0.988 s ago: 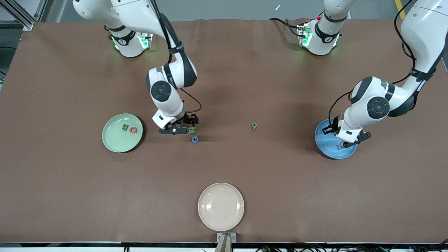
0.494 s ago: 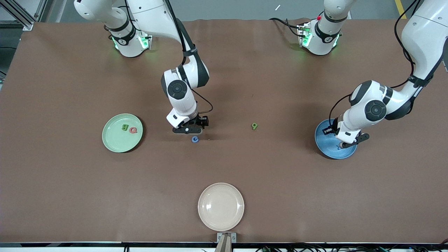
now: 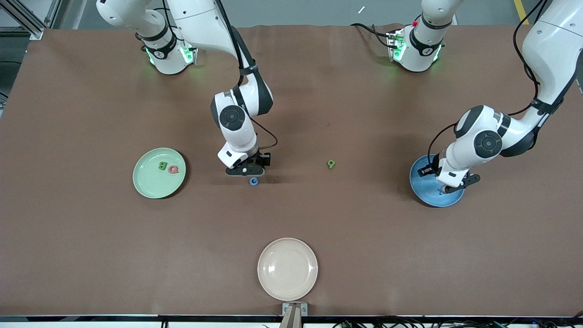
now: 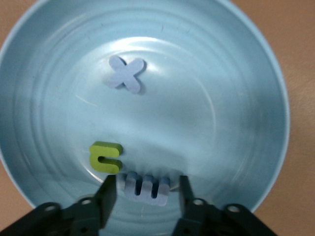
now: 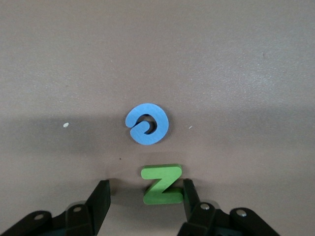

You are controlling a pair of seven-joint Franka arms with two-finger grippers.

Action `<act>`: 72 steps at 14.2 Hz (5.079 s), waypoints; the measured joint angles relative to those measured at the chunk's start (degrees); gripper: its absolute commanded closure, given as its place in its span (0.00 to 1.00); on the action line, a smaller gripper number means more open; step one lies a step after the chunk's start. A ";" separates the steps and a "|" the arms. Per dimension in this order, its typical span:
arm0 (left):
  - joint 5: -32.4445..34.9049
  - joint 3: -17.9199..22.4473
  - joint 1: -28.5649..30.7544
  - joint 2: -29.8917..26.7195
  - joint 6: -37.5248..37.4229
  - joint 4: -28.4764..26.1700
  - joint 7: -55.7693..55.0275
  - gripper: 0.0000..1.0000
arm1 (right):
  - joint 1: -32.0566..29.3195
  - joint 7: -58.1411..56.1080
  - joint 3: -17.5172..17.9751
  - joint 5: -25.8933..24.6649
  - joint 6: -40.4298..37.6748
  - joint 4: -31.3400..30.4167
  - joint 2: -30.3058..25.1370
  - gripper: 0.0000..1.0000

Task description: Sort upper and lower case letters into plates

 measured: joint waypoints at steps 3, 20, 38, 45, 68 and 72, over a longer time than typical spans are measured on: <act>-0.01 -3.92 0.33 -0.26 -5.06 2.88 -0.07 0.00 | 0.00 -0.55 -0.08 -0.09 -0.02 0.00 0.10 0.50; -4.92 7.34 -43.28 3.22 0.60 14.53 -65.75 0.00 | -2.10 -21.36 -17.18 -0.05 -22.00 1.68 -5.76 1.00; -4.80 12.13 -48.95 6.88 3.34 15.16 -66.43 0.43 | -18.75 -58.51 -20.16 1.48 -13.37 -10.78 -6.52 0.98; -4.79 11.99 -49.05 6.56 3.93 15.45 -66.44 0.79 | -22.50 -58.51 -15.94 2.40 -12.72 -10.49 -6.33 0.00; -2.60 -2.91 -1.99 -0.34 -11.27 12.90 -5.46 0.87 | -3.33 -4.47 -4.44 4.84 -5.87 0.52 -1.76 0.00; 1.72 -2.87 1.64 1.61 -11.24 12.49 -4.33 0.87 | -2.20 -0.46 -2.53 5.06 -1.87 0.97 1.10 0.05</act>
